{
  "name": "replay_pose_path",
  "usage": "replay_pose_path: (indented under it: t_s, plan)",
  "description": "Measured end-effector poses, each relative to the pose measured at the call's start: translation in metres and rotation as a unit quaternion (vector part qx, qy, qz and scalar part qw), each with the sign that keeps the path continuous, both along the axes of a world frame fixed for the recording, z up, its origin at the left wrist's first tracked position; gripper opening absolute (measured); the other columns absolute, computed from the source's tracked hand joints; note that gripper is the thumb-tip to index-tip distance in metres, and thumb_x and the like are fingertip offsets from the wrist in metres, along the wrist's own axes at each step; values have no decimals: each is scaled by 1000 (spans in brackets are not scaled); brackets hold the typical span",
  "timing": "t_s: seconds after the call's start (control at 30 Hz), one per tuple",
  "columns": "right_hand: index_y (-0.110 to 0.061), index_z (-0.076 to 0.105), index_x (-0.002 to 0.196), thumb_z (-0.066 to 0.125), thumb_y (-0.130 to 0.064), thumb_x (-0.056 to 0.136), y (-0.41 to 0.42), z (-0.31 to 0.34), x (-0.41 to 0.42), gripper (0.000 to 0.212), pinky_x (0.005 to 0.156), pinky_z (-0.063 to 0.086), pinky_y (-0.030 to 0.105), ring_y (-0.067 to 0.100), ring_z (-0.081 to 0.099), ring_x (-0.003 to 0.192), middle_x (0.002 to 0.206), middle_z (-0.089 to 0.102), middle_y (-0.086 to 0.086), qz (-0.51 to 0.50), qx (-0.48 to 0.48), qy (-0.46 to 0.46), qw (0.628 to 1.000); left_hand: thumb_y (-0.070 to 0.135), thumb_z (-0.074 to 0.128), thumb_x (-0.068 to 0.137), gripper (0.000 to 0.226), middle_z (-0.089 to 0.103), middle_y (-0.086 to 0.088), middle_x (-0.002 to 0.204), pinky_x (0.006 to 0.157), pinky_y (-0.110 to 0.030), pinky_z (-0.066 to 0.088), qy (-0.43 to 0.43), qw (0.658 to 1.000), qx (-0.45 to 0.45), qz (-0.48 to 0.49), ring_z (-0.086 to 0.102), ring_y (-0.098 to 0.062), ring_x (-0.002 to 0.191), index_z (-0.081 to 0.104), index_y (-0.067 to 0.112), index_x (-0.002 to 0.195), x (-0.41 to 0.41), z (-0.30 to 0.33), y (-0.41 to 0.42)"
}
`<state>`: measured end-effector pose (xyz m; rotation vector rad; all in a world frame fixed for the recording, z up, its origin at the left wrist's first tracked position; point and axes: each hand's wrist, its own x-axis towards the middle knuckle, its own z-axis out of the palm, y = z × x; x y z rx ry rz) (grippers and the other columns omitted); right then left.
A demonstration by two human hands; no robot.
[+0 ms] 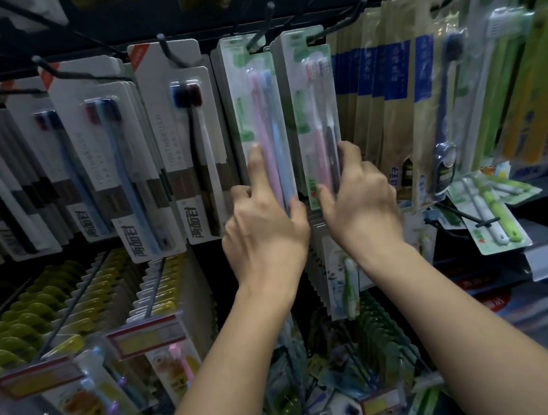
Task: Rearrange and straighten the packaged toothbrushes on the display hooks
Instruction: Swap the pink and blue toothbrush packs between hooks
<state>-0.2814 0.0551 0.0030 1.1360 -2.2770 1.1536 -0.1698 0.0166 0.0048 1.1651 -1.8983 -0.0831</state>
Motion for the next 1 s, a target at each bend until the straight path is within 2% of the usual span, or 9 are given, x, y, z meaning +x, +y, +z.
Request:
replay_pose_path:
  t_s: [0.13,0.27,0.4,0.53,0.77,1.0]
  plan:
    - [-17,29,160,63,-36,101,2,-1,3,70,92,54,48,42,62,120,138,59,17,-2,22,-12,1000,46,60,99,83,60,-9,122,74,-38,48,-33,999,43,6,67,-32,101,10,40,164,2,-3,-1]
    - [-15,34,156,63,-35,100,4,-2,4,66,90,53,48,43,63,117,135,60,18,-6,23,-3,1000,45,57,99,75,63,-10,127,84,-41,51,-49,997,63,8,65,-35,112,20,32,164,7,-3,2]
    - [-13,38,153,64,-34,99,8,-6,6,64,91,53,47,41,63,116,133,61,17,-5,18,-1,1000,42,54,100,60,71,-9,112,80,-40,52,-63,997,51,1,68,-36,107,39,27,157,11,-5,7]
    - [-10,39,153,65,-33,98,15,-12,7,64,92,53,46,39,62,121,136,61,17,0,12,3,1000,40,55,100,50,72,-9,114,80,-40,54,-66,997,36,-8,69,-36,105,52,24,147,15,-8,10]
    - [-11,42,151,63,-34,97,21,-17,13,62,92,52,46,40,61,121,135,60,17,4,29,-2,1000,41,54,100,49,68,-7,129,88,-41,53,-76,996,30,-32,66,-34,114,55,26,147,22,-11,17]
    - [-15,48,150,59,-31,100,21,-17,23,53,98,49,43,32,56,127,140,57,11,47,31,14,998,42,54,100,41,67,0,127,88,-39,54,-73,995,30,-56,66,-26,113,62,27,138,35,-10,21]
